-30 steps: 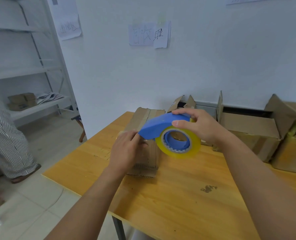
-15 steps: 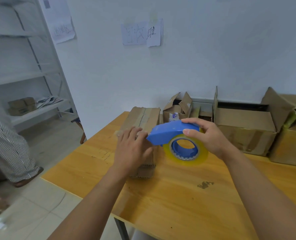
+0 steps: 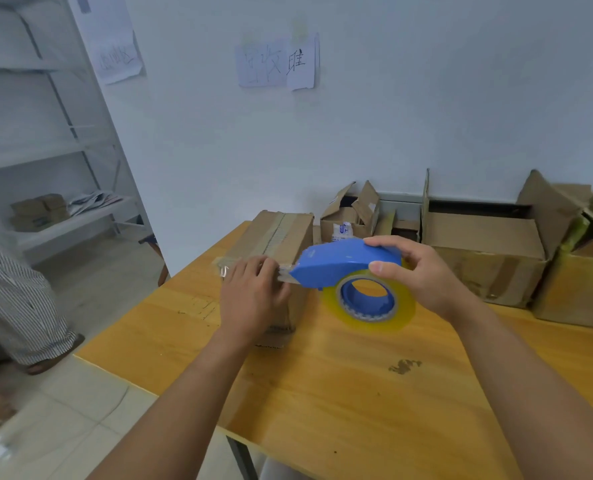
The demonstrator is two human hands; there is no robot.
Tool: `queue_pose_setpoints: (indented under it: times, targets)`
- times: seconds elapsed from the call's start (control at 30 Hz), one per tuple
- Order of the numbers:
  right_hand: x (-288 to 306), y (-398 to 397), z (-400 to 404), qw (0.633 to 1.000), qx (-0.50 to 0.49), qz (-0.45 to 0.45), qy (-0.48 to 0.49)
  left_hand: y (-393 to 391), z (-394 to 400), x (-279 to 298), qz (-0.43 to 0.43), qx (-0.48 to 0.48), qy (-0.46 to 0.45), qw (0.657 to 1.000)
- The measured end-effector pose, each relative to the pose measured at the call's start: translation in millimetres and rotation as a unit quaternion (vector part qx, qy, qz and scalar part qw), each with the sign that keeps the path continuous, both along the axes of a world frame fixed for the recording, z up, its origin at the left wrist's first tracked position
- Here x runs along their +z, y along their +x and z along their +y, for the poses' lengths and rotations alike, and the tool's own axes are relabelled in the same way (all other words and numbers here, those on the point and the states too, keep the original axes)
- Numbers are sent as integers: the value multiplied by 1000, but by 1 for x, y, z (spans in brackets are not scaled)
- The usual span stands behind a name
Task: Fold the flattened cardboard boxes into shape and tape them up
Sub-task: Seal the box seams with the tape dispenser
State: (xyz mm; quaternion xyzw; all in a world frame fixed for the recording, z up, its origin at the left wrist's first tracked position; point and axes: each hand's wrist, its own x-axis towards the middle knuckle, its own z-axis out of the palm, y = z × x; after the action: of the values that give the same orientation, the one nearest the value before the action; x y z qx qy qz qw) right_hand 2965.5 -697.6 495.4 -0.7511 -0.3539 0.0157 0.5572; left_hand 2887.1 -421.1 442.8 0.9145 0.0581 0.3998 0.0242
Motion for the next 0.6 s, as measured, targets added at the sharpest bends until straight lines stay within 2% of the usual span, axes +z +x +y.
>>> queue_pose_setpoints:
  times: [0.13, 0.27, 0.4, 0.47, 0.57, 0.6]
  targets:
    - [6, 1, -16, 1000, 1, -8, -22, -4, 7, 5, 31, -15, -11, 999]
    - [15, 6, -5, 994, 25, -36, -98, -11, 15, 9, 88, -64, -20, 994]
    - [28, 11, 19, 988, 34, -55, -141, -14, 16, 17, 117, -90, -135, 980]
    - [32, 15, 29, 984, 26, -48, -170, -9, 10, 25, 109, -68, -171, 977]
    - [15, 19, 31, 946, 18, -71, -315, -2, 6, 28, 104, -21, -156, 982]
    - [4, 21, 26, 950, -2, -60, -306, 0, 5, 27, 102, -12, -157, 982]
